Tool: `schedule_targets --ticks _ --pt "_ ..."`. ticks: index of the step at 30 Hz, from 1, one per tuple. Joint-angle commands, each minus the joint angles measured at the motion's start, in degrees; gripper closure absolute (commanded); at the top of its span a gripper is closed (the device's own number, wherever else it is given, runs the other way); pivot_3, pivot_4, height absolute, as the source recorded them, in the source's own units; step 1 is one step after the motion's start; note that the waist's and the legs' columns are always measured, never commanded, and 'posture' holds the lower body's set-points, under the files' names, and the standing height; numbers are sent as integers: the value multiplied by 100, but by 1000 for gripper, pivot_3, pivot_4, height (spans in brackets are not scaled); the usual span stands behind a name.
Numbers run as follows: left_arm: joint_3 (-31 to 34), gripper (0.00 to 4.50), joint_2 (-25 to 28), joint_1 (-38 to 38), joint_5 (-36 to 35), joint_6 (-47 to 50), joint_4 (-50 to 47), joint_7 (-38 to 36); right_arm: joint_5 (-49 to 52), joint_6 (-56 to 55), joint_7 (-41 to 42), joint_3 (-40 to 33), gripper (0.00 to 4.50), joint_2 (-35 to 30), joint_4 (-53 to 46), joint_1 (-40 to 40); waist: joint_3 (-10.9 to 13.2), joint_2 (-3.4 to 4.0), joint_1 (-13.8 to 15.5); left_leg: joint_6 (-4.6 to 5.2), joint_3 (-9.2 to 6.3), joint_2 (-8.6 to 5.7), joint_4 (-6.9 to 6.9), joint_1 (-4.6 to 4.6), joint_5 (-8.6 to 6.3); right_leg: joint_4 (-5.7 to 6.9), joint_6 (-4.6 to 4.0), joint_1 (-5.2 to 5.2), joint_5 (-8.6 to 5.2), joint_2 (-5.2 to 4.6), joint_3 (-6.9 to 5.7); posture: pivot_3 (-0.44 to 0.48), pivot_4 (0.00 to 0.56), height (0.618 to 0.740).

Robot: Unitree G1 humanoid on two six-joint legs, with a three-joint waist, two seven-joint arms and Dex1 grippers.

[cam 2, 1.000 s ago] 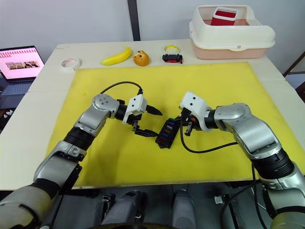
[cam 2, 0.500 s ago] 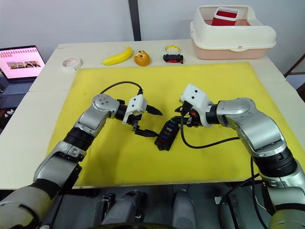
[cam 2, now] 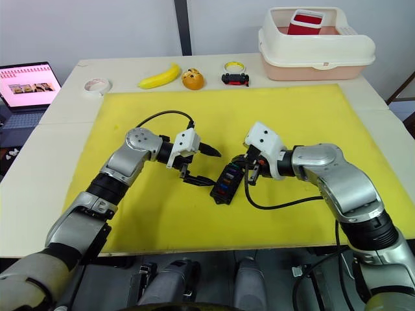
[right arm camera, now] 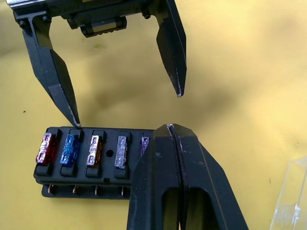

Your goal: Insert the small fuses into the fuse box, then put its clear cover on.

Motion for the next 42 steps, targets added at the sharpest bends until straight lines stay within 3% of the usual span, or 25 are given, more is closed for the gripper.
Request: schedule_targets --ticks 1,11,18,24,28,32,35,39,42 --pt "58 0 48 22 -18 39 -240 -16 -82 -136 -2 -32 4491 -12 28 -7 0 0 -1 0 0 0 0 0 0 0 0 0 0 0 0 0 150 740" --pt "104 0 152 93 -30 144 -399 2 -409 -403 87 320 4491 -22 263 304 -2 0 -5 0 0 0 0 0 0 0 0 0 0 1 0 0 150 740" --pt "266 0 539 558 -291 740 -1307 39 -108 -49 121 -32 4491 -109 -244 41 -3 1 -8 0 -2 1 -1 0 0 1 0 0 0 1 1 0 150 740" --pt "616 0 1184 1454 -975 2065 -3069 183 571 661 113 -683 4491 -283 -1162 -224 -2 3 -6 0 -4 1 -3 0 0 1 0 -1 0 0 2 0 150 740" --pt "847 0 1382 2362 -1559 3191 -4575 803 999 1032 129 -1038 4491 -613 -1830 -253 -2 4 12 0 -6 1 -5 0 0 -3 0 1 0 0 2 0 150 740" --pt "933 0 1176 2934 -1677 3817 -5400 1822 1381 1253 204 -1349 4491 -956 -2158 -207 -2 4 99 0 -4 1 0 1 0 -4 -1 5 0 -1 2 0 150 740" --pt "841 0 923 3198 -1533 4036 -5747 2597 1560 1289 347 -1670 3685 -1336 -2253 13 -2 4 161 0 -3 1 1 3 -1 -3 -2 9 0 -1 2 0 150 740" --pt "631 0 721 3420 -1324 4147 -6037 3323 1493 1124 416 -1949 1664 -1765 -2102 373 -2 3 154 5 4 0 5 4 -3 -9 -2 15 0 -4 2 0 150 740" --pt "860 0 753 3569 -1537 4285 -6322 3533 949 875 95 -1802 145 -1909 -1486 626 -3 4 132 5 5 3 2 6 -4 -8 -2 13 -1 -2 2 0 150 740"
